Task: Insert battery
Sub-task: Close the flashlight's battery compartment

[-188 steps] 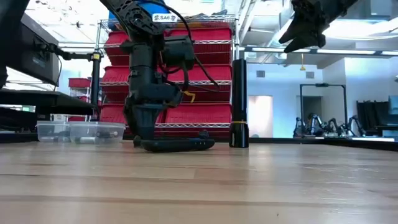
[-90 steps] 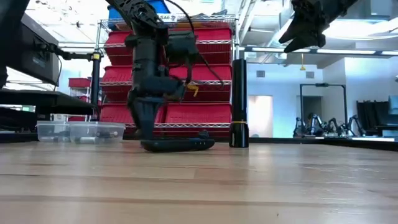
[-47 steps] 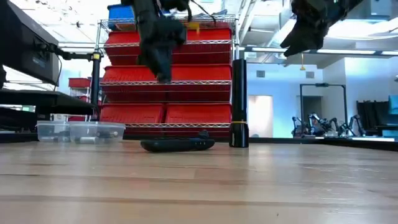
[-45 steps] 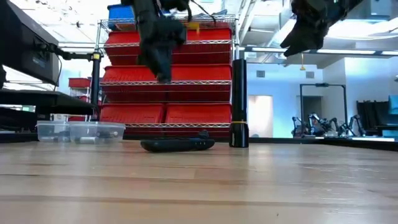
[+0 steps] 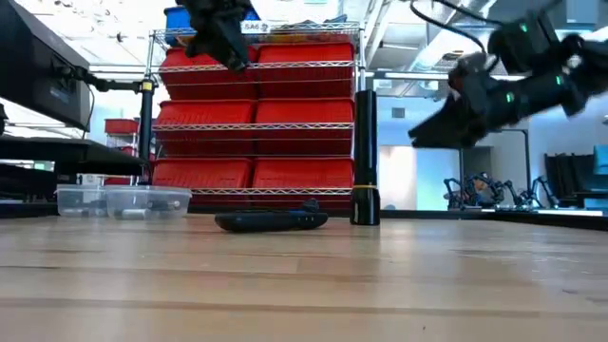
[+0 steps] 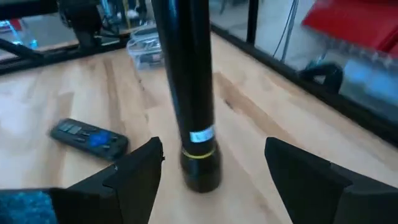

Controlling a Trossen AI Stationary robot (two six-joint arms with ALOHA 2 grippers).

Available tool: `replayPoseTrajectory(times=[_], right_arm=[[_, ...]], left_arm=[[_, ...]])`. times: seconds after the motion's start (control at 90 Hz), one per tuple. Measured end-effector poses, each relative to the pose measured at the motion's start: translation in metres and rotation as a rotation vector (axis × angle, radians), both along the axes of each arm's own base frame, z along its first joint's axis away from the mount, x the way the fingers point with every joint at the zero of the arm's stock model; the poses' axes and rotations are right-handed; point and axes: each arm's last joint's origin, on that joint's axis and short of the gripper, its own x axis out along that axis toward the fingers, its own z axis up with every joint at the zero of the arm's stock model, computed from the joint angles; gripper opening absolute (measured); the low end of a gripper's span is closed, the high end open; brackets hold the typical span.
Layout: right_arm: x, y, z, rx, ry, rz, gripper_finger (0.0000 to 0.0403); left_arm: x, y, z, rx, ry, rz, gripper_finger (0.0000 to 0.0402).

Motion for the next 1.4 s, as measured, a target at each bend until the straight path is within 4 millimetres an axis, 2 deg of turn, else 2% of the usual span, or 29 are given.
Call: replayPoseTrajectory(times=[0.111, 0.367, 0.678, 0.878, 1.033, 1.133, 1.289, 1.4], right_arm=[[0.009, -0.005, -0.012, 0.016, 0.028, 0.005, 0.0273], [0.046, -0.016, -0.026, 0.103, 0.043, 0.067, 0.0273], [0.072, -0.026, -0.044, 0.125, 0.065, 0.086, 0.0271], [0.094, -0.034, -0.042, 0.112, 0.034, 0.091, 0.027], [0.103, -0.037, -0.045, 0.114, 0.037, 0.09, 0.0267], [0.103, -0.037, -0.048, 0.123, 0.06, 0.089, 0.0241], [0.102, -0.039, -0.048, 0.129, 0.083, 0.084, 0.0138], [0.101, -0.038, -0.045, 0.135, 0.086, 0.093, 0.0137]], left_arm=[[-0.005, 0.004, 0.003, 0.004, -0.008, 0.021, 0.0132], [-0.008, 0.007, 0.002, 0.007, 0.0, 0.018, 0.0132], [-0.009, 0.007, 0.001, -0.001, 0.017, 0.017, 0.0132], [-0.009, 0.006, 0.0, -0.006, 0.021, 0.013, 0.0132], [-0.009, 0.006, 0.0, -0.016, 0.016, -0.004, 0.0132], [-0.009, 0.006, 0.001, -0.013, 0.017, -0.007, 0.0132], [-0.008, 0.006, 0.001, 0.0, 0.015, -0.016, 0.0132], [-0.008, 0.006, 0.001, 0.004, 0.014, -0.019, 0.0132]])
